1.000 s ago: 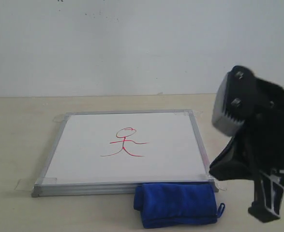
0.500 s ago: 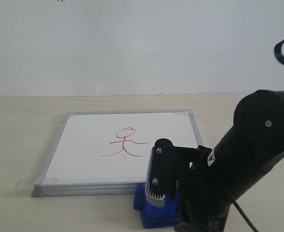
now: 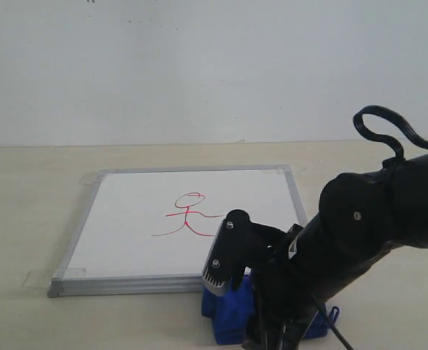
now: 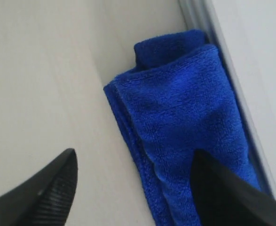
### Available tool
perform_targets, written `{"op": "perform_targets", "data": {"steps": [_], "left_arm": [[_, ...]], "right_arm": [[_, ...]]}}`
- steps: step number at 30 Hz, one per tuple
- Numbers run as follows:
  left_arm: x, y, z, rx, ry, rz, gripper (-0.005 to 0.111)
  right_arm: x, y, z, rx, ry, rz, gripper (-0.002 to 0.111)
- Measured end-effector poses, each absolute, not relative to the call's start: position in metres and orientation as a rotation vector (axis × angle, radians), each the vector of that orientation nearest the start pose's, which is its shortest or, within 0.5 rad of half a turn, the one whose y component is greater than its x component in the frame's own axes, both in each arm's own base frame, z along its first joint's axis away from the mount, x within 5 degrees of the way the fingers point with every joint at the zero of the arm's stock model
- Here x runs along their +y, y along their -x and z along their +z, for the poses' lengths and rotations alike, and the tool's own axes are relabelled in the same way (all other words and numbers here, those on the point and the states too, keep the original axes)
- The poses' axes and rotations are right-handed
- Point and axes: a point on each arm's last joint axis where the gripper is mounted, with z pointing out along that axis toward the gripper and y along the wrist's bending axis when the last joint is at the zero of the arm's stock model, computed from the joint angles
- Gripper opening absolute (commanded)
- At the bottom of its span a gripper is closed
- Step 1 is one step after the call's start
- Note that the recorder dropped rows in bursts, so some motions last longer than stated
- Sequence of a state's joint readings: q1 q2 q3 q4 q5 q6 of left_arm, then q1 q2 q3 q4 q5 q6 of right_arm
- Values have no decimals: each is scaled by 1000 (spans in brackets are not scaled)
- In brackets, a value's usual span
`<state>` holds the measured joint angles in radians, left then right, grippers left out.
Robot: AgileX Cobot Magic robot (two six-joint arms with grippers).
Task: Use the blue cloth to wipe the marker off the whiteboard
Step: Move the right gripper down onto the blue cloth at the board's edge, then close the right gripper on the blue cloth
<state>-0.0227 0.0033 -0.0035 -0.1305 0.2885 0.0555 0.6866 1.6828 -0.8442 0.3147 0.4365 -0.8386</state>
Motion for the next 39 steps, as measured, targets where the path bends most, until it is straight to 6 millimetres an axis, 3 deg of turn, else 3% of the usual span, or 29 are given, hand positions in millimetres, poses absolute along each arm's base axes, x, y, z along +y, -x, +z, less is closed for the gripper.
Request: {"op": "perform_targets", "data": {"steps": [5, 13, 21, 35, 39], "left_arm": [[-5, -55, 188, 1770, 15, -100, 4], [-5, -55, 188, 1770, 15, -100, 4], [-5, -55, 188, 1770, 15, -100, 4], [-5, -55, 188, 1770, 15, -100, 4], [-5, -55, 188, 1770, 15, -100, 4]], "right_arm": [[200, -228, 161, 2260, 1559, 200, 65], [188, -228, 157, 2124, 1876, -14, 65], [201, -219, 158, 1894, 2090, -104, 65], [207, -224, 160, 1860, 2000, -167, 65], [209, -227, 146, 1892, 2013, -173, 65]]}}
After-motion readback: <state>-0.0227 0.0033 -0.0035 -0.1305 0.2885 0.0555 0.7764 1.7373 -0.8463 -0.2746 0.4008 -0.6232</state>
